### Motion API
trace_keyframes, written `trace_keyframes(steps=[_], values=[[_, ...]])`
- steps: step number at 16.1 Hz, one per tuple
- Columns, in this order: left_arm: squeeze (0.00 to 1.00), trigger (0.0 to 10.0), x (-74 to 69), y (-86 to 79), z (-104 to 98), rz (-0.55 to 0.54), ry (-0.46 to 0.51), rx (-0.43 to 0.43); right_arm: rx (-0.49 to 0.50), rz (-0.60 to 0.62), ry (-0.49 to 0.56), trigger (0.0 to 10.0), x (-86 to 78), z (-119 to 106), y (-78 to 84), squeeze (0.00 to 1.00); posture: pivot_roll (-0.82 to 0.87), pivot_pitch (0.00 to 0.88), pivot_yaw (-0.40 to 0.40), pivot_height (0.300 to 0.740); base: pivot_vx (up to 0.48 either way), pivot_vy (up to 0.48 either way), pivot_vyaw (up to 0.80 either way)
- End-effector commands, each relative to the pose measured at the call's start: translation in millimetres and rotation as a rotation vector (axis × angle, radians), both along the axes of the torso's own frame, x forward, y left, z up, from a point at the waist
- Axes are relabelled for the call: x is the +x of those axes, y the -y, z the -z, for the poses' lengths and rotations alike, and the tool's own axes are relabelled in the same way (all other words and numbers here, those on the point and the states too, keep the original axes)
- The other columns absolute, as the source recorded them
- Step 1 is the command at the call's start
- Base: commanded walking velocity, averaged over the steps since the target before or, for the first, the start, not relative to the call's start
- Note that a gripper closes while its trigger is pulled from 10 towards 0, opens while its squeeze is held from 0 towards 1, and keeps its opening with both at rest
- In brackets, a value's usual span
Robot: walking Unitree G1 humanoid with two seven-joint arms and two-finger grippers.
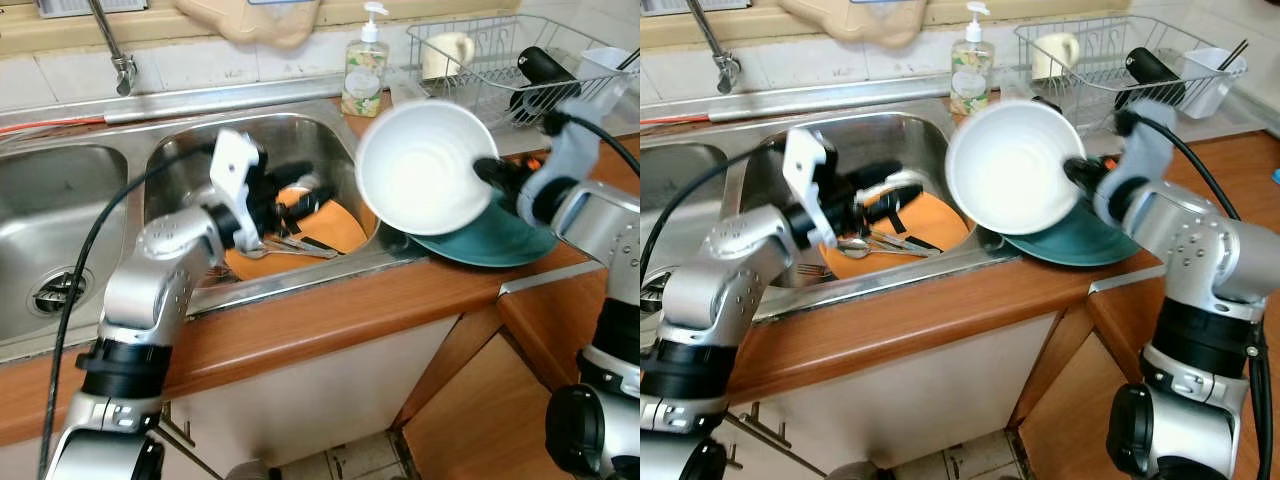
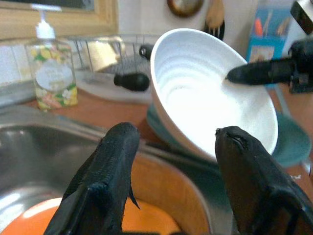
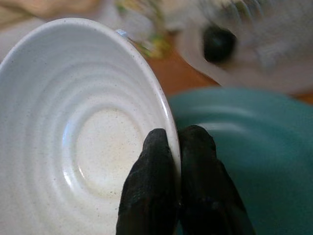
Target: Kitchen organization
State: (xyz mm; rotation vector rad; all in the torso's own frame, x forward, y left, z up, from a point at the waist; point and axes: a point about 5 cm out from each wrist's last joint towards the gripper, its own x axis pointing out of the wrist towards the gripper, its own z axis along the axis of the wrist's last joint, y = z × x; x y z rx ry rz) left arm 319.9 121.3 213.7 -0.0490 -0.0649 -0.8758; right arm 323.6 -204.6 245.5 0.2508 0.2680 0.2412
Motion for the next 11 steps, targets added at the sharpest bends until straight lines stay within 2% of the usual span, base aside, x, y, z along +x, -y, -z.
trace_keyframes(steps=[1, 2, 4, 5, 7, 8, 10, 11], values=[[0.46, 10.0, 2.2, 0.4, -7, 0.004, -0.006, -0.049, -0.036, -0.033, 0.108, 0.0, -4.0, -14, -3.9, 0.00, -0.08, 0.000, 0.019, 0.740, 0.000, 0.000, 0.00], [1.00, 10.0, 2.4, 1.2, -7, 0.008, -0.007, -0.057, -0.046, -0.035, 0.121, 0.0, -4.3, -15, -4.8, 0.00, -0.08, 0.000, 0.023, 0.740, 0.000, 0.000, 0.00], [1.00, 10.0, 4.7, 6.0, -12, 0.007, -0.010, -0.113, -0.140, -0.058, 0.244, 0.0, -6.2, -27, -10.8, 0.00, -0.08, 0.000, 0.023, 0.740, 0.000, 0.000, 0.00], [0.02, 10.0, 5.8, 7.2, -13, 0.007, -0.020, -0.139, -0.140, -0.082, 0.285, 0.0, -7.4, -30, -14.7, 0.00, -0.08, 0.000, 0.023, 0.740, 0.000, 0.000, 0.00], [0.00, 10.0, 9.0, 10.1, -11, 0.007, -0.039, -0.151, -0.107, -0.152, 0.352, 0.0, -12.4, -40, -25.4, 0.00, -0.08, 0.000, 0.027, 0.740, 0.000, 0.000, 0.00], [0.00, 10.0, 11.0, 12.6, -10, 0.014, -0.064, -0.185, -0.097, -0.206, 0.382, 0.0, -15.6, -43, -32.9, 0.00, -0.08, 0.000, 0.028, 0.740, 0.000, 0.000, 0.00], [0.00, 10.0, 11.9, 14.2, -10, 0.021, -0.079, -0.206, -0.082, -0.231, 0.399, 0.0, -16.9, -43, -37.3, 0.00, -0.08, 0.000, 0.029, 0.740, 0.000, 0.000, 0.00], [0.00, 8.0, 13.8, 14.5, -8, 0.005, -0.090, -0.198, -0.068, -0.248, 0.406, 0.0, -18.3, -44, -40.2, 0.00, -0.08, 0.000, 0.029, 0.740, 0.000, 0.000, 0.00]])
